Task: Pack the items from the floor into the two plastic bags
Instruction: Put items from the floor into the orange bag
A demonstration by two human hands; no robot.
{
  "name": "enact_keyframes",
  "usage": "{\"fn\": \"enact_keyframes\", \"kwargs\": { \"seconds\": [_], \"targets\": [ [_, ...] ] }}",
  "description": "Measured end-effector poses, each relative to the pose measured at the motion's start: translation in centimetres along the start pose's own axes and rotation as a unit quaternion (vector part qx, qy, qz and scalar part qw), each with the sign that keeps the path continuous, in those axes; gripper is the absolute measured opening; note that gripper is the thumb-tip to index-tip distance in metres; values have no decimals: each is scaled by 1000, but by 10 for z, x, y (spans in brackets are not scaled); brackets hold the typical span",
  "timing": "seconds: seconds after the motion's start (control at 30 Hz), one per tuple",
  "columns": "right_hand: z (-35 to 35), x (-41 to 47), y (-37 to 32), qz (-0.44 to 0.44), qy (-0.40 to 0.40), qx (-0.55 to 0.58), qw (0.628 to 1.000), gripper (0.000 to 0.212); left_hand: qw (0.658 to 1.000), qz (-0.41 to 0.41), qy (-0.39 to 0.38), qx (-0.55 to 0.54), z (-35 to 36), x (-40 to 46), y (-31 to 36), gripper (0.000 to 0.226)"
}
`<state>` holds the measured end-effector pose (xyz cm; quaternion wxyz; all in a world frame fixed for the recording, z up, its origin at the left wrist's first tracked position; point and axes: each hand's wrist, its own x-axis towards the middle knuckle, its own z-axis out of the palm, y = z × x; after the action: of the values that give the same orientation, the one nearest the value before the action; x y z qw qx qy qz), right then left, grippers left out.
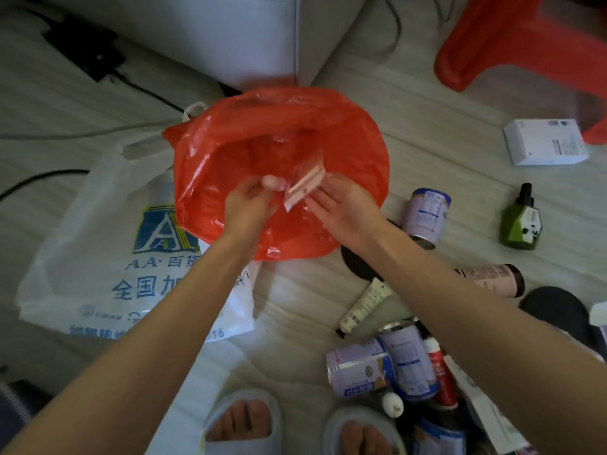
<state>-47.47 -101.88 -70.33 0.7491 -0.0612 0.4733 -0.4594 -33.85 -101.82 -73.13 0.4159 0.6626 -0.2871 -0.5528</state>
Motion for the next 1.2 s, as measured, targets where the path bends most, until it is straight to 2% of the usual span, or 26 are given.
{"fn": "enact_keyframes", "kwargs": {
  "seconds": [0.1,0.17,0.23,0.33,0.4,0.5,0.57,0.63,0.7,0.77,0.8,0.97,1.07,1.2],
  "targets": [
    [-22,-9,18,-34,38,-118,992,22,992,86,1,97,1,-23,-11,34],
    [-48,-21,32,-48,89,-282,954,30,975,143,-26,168,1,-51,-33,41],
    [-78,-34,39,-84,124,-438,887,27,953,168,-71,243,-1,-77,-67,35],
    [-118,-57,36,-137,121,-640,746,23,911,118,-157,363,3,-101,-112,33],
    [-139,-74,32,-147,105,-727,662,22,855,105,-225,455,15,-107,-128,45],
    [-159,-98,33,-138,69,-823,546,17,781,169,-267,539,39,-109,-131,48],
    [-169,-110,41,-145,49,-865,478,15,762,186,-272,557,48,-108,-131,46],
    [-167,-117,43,-130,44,-897,419,23,753,180,-265,575,49,-106,-132,39],
    [-157,-120,41,-79,55,-917,387,38,750,182,-239,589,41,-103,-133,30],
    [-155,-116,35,-8,41,-926,375,48,765,183,-222,576,30,-100,-133,27],
    [-155,-112,33,24,28,-921,387,50,776,181,-225,560,23,-98,-132,27],
    [-146,-97,29,150,0,-848,508,60,852,142,-205,460,-3,-95,-117,24],
    [-144,-95,29,163,16,-810,563,68,896,124,-163,395,-10,-104,-106,26],
    [-147,-99,33,119,40,-808,576,63,919,130,-144,344,-11,-114,-91,21]
  ]
}}
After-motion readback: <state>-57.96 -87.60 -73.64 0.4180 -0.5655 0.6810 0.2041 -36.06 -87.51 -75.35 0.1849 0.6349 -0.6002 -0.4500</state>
